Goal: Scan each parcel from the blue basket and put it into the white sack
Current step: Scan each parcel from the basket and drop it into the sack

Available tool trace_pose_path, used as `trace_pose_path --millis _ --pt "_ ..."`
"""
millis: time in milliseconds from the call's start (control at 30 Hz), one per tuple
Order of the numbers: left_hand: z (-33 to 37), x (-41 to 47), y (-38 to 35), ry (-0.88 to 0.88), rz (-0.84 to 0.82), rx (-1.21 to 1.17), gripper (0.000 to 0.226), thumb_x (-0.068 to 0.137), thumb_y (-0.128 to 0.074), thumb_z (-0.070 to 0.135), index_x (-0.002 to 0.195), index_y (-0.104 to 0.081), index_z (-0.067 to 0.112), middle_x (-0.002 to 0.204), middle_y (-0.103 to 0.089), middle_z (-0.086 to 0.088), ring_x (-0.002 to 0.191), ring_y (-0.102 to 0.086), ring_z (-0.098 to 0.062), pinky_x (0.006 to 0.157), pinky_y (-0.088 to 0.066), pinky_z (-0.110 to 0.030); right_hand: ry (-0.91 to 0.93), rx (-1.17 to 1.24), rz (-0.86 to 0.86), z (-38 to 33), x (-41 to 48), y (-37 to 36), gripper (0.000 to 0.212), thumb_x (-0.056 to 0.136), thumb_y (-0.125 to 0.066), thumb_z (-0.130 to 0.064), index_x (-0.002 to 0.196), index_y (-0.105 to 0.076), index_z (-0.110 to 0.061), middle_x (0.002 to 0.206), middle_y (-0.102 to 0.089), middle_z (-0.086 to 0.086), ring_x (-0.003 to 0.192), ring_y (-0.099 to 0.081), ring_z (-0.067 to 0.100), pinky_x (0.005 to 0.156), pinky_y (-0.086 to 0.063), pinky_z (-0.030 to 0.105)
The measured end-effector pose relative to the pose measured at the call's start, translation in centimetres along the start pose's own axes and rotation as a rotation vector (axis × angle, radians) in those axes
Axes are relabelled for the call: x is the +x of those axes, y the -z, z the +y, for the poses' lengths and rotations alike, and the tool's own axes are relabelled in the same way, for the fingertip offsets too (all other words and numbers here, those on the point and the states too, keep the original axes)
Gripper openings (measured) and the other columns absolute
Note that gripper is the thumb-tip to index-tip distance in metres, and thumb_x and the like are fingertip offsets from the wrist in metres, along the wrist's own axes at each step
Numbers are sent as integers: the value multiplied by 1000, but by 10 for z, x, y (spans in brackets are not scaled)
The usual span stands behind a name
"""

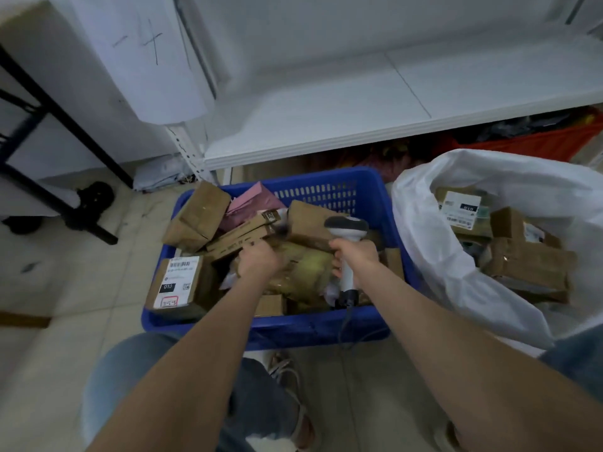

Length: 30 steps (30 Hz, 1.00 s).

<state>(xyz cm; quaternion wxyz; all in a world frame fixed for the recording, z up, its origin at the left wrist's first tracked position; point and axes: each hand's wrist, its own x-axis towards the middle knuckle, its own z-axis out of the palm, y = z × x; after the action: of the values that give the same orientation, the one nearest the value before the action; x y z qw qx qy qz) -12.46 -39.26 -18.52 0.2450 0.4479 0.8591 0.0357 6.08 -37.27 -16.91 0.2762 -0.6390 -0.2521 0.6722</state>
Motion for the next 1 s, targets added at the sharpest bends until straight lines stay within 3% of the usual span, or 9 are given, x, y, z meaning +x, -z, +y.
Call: trace_pose_path --millis 100,200,333,500,633,767,833,933,1000 --pt "-29 19 -1 179 21 -72 66 96 -45 40 145 -26 0 148 -27 -23 134 -30 -38 109 -30 -45 -100 -72 -15 13 12 -16 44 84 -72 -17 120 -51 -2 116 -58 19 101 -61 35 82 -57 47" --pt "-48 37 -7 268 -83 -276 77 92 -51 51 145 -27 1 144 -37 -21 131 -37 -37 108 -34 -43 -144 -36 -62 25 20 -25 53 87 -69 -15 132 -44 -8 130 -51 17 115 -53 36 89 -54 49" --pt "-56 39 -7 270 -107 -431 62 92 -53 46 137 -46 4 134 -50 -18 123 -46 -36 105 -40 -44 -131 -37 -43 28 23 -23 47 86 -70 -14 126 -45 -9 122 -51 15 114 -54 34 89 -54 49" --pt "-52 18 5 278 -17 -702 35 89 -63 22 119 -61 5 114 -60 -11 112 -55 -32 97 -49 -44 -57 15 37 12 13 -1 44 83 -72 -16 122 -54 -6 111 -64 16 98 -64 32 72 -57 40" --pt "-40 -4 17 214 -21 -900 23 89 -54 -1 108 -60 10 123 -56 -16 117 -51 -35 100 -46 -50 38 150 48 -3 -10 18 33 86 -70 -20 112 -61 -2 98 -69 15 90 -67 31 85 -56 45" --pt "-22 -38 29 -36 -76 -1048 57 86 -47 -15 131 -51 19 112 -62 -11 102 -62 -31 92 -51 -48 85 225 35 -18 -40 38 43 92 -63 -31 124 -52 -5 115 -65 10 107 -63 32 94 -51 47" --pt "-13 -51 33 -95 -83 -1133 60 88 -44 -17 134 -50 22 106 -63 -5 98 -61 -26 93 -51 -46 87 287 51 -25 -54 49 41 90 -64 -36 120 -51 -11 109 -66 10 99 -64 32 85 -53 49" --pt "-2 -61 40 -48 -77 -1258 41 95 -43 -4 124 -57 20 112 -64 -8 104 -61 -26 93 -51 -46 87 334 76 -30 -64 63 59 81 -72 -48 126 -51 -15 99 -67 11 86 -66 32 78 -55 49" --pt "6 -69 44 -9 -126 -1294 23 98 -48 28 115 -62 20 113 -65 -9 102 -61 -26 92 -50 -46 104 342 88 -30 -71 71 75 75 -75 -54 131 -47 -12 95 -68 12 87 -67 33 81 -56 52"
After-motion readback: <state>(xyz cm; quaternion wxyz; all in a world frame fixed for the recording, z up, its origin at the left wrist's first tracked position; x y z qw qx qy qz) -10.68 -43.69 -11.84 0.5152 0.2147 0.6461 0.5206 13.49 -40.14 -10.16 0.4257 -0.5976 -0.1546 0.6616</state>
